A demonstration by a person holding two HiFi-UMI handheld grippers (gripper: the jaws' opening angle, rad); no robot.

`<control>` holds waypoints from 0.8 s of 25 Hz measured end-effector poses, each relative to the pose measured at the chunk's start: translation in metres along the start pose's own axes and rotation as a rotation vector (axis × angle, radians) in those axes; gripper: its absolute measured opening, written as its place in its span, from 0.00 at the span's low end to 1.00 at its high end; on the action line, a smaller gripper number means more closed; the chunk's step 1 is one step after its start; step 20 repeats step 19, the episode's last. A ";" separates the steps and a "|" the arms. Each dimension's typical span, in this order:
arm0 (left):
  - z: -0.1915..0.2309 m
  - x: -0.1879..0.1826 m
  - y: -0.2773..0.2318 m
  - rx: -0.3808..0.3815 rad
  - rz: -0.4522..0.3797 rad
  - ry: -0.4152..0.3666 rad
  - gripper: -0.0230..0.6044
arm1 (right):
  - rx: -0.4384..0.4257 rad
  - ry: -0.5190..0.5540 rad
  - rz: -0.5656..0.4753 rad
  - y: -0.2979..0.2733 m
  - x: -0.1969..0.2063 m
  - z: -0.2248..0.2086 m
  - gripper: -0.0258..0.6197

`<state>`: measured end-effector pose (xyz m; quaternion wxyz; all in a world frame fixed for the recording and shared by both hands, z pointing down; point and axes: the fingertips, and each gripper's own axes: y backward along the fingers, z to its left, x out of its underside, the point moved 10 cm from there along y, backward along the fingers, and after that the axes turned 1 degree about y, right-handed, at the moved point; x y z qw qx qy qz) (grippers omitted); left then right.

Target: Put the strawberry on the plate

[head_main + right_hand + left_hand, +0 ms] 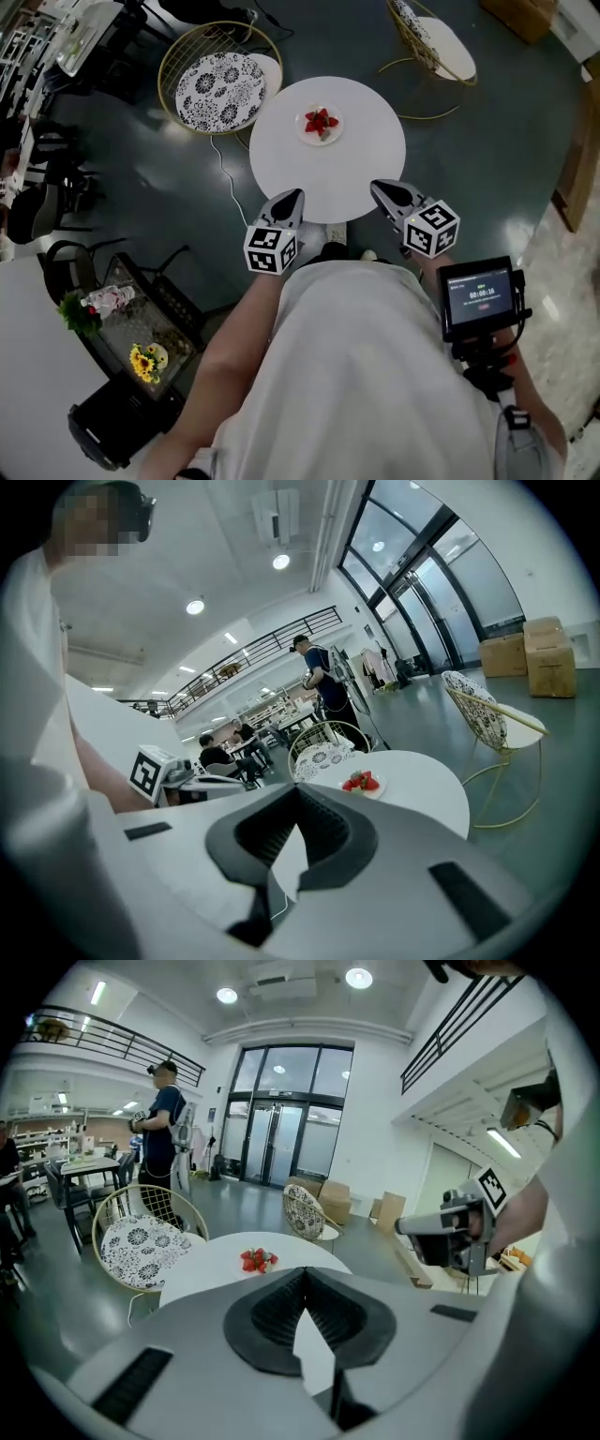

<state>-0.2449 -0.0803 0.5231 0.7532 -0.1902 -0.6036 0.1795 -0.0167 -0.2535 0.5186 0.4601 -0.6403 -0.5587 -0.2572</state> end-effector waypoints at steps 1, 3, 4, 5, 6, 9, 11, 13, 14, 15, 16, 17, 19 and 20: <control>-0.004 0.002 0.005 0.004 -0.003 -0.003 0.05 | -0.001 0.005 -0.003 0.004 0.000 0.003 0.05; -0.014 0.005 0.020 0.008 -0.012 -0.007 0.05 | -0.003 0.010 -0.012 0.014 0.002 0.013 0.05; -0.019 0.007 0.027 0.009 -0.018 -0.009 0.05 | -0.003 0.012 -0.016 0.020 0.003 0.017 0.05; -0.023 0.010 0.032 0.011 -0.022 -0.010 0.05 | -0.004 0.013 -0.019 0.024 0.005 0.021 0.05; -0.027 0.012 0.035 0.014 -0.024 -0.012 0.05 | -0.005 0.015 -0.020 0.028 0.006 0.024 0.05; -0.036 0.017 0.039 0.022 -0.027 -0.019 0.05 | -0.013 0.023 -0.018 0.034 0.008 0.030 0.05; -0.040 0.017 0.042 0.026 -0.026 -0.019 0.05 | -0.017 0.028 -0.011 0.037 0.007 0.033 0.05; -0.044 0.018 0.043 0.032 -0.025 -0.015 0.05 | -0.016 0.030 -0.002 0.041 0.009 0.036 0.05; -0.047 0.019 0.043 0.037 -0.024 -0.014 0.05 | -0.015 0.029 0.003 0.043 0.010 0.036 0.05; -0.049 0.020 0.042 0.041 -0.022 -0.013 0.05 | -0.014 0.028 0.008 0.044 0.011 0.036 0.05; -0.051 0.020 0.041 0.045 -0.020 -0.014 0.05 | -0.014 0.027 0.010 0.044 0.011 0.036 0.05; -0.051 0.020 0.040 0.047 -0.018 -0.014 0.05 | -0.014 0.026 0.012 0.044 0.011 0.035 0.05; -0.053 0.020 0.037 0.050 -0.013 -0.013 0.05 | -0.015 0.025 0.015 0.044 0.011 0.033 0.05; -0.053 0.020 0.037 0.050 -0.013 -0.013 0.05 | -0.015 0.025 0.015 0.044 0.011 0.033 0.05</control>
